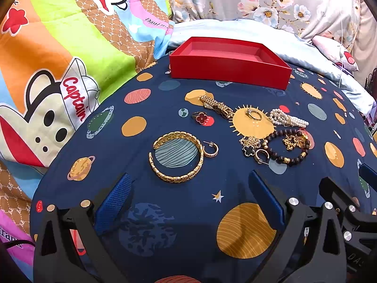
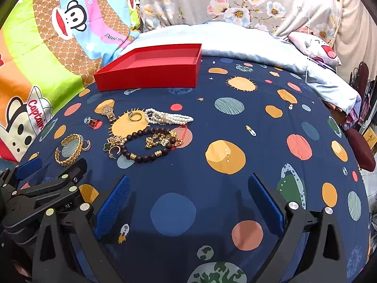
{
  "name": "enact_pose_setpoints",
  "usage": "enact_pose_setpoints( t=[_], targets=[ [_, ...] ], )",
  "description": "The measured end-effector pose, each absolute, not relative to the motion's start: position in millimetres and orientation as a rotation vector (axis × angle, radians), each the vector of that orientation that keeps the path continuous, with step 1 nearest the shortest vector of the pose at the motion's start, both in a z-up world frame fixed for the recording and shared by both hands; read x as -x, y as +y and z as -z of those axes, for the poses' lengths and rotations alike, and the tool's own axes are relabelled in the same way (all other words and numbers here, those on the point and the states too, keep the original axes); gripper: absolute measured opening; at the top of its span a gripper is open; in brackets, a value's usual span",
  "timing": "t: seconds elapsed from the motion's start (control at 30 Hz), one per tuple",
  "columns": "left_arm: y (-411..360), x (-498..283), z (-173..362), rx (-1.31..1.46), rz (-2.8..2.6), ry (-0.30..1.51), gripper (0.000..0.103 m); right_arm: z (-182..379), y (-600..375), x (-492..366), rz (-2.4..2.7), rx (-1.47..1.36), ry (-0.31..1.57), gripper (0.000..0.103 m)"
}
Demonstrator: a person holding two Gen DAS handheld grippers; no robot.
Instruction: Organize jewelry
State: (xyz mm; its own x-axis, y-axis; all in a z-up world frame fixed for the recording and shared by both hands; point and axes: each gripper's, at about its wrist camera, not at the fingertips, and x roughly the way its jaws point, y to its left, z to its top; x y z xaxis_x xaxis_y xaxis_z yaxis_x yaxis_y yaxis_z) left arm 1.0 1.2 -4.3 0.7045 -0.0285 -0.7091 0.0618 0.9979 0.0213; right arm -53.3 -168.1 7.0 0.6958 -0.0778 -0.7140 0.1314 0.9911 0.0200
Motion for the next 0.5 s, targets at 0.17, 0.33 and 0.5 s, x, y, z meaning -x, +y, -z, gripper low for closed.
enact_pose_setpoints(
  t=[0.17,0.33,0.5],
  targets=[
    [1.3,-1.4,4.2,-0.045,0.05,0.788,0.097,-5.9,-168.0,53.9,0.117,-0.072,0.793,0.098],
    [0.3,-1.7,5.2,-0.05,0.051,0.789,0.097,-6.7,-168.7,53.5,0.115,-0.075,0.791,0.098],
    [0.0,-2.0,5.3,-0.051,0.051,0.79,0.097,-6.3,-169.0,53.2,0.116,-0.077,0.793,0.098]
  ],
)
